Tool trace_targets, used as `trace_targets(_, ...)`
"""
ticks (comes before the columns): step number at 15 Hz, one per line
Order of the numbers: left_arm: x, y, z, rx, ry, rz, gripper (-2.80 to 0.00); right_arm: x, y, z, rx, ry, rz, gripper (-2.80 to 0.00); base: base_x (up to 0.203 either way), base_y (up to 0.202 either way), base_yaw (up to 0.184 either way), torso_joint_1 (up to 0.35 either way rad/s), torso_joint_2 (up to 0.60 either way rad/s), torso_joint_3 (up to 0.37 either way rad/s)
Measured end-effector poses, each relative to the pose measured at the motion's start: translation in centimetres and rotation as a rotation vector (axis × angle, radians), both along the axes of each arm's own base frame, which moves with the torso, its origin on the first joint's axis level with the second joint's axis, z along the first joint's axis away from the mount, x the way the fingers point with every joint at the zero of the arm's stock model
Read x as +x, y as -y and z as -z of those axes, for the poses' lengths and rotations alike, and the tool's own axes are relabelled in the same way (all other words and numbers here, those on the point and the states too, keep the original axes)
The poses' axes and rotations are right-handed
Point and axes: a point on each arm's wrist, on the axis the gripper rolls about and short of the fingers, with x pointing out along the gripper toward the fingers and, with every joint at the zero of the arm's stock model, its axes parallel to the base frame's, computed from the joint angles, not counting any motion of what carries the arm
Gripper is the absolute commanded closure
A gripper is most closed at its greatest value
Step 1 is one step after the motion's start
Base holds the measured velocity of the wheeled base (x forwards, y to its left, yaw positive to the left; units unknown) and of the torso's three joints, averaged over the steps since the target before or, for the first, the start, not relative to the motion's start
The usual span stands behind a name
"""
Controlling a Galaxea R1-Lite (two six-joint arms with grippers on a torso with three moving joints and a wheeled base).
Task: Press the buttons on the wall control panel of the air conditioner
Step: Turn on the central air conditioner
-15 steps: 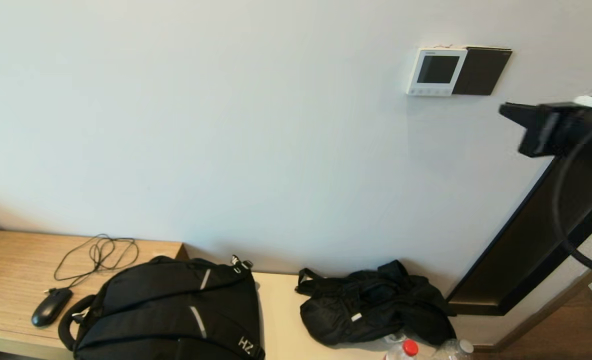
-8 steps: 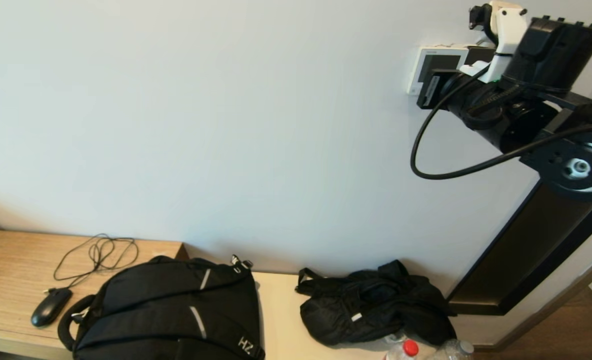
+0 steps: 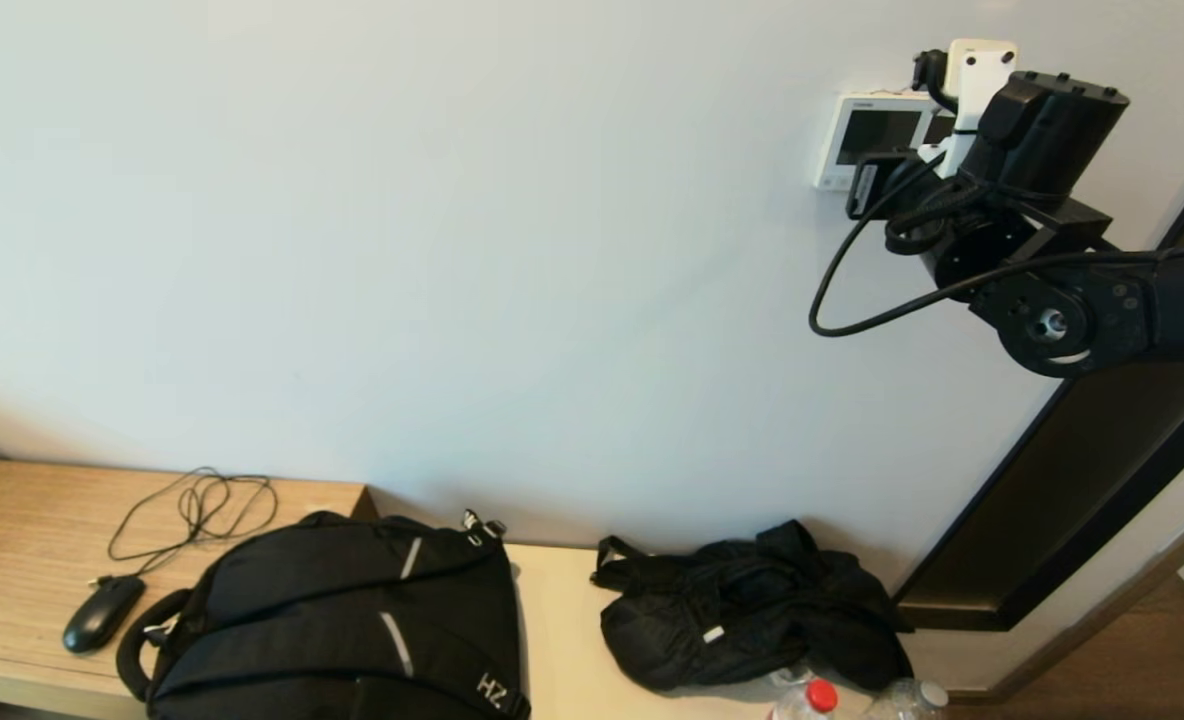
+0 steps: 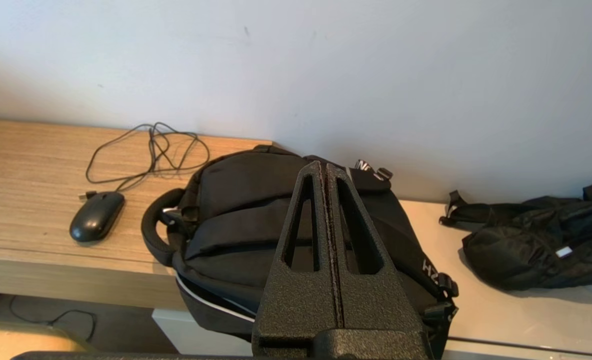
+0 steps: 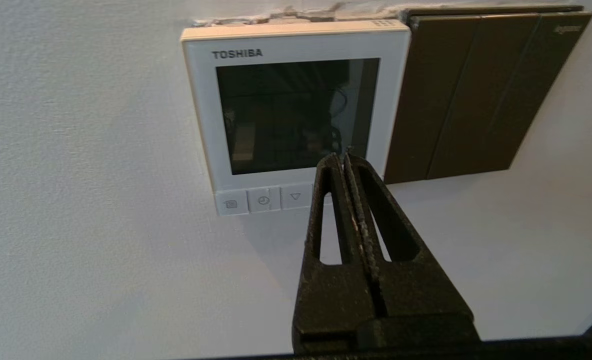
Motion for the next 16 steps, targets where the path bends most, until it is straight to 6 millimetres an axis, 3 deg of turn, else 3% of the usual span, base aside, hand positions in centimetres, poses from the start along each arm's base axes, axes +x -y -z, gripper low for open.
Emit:
trace_targets(9, 0.0, 0.0, 0.0, 0.0, 0.0, 0.0, 0.0, 0.1, 2.0, 1.3, -0.02, -0.048, 0.048, 0.0, 0.0, 0.0, 0.0, 0.0, 0.0, 0.0)
trace_targets(16, 0.0, 0.0, 0.0, 0.0, 0.0, 0.0, 0.0, 1.3, 1.8, 2.2, -0.023, -0.065, 0.043, 0.0, 0.0, 0.0, 0.0, 0.0, 0.0, 0.0)
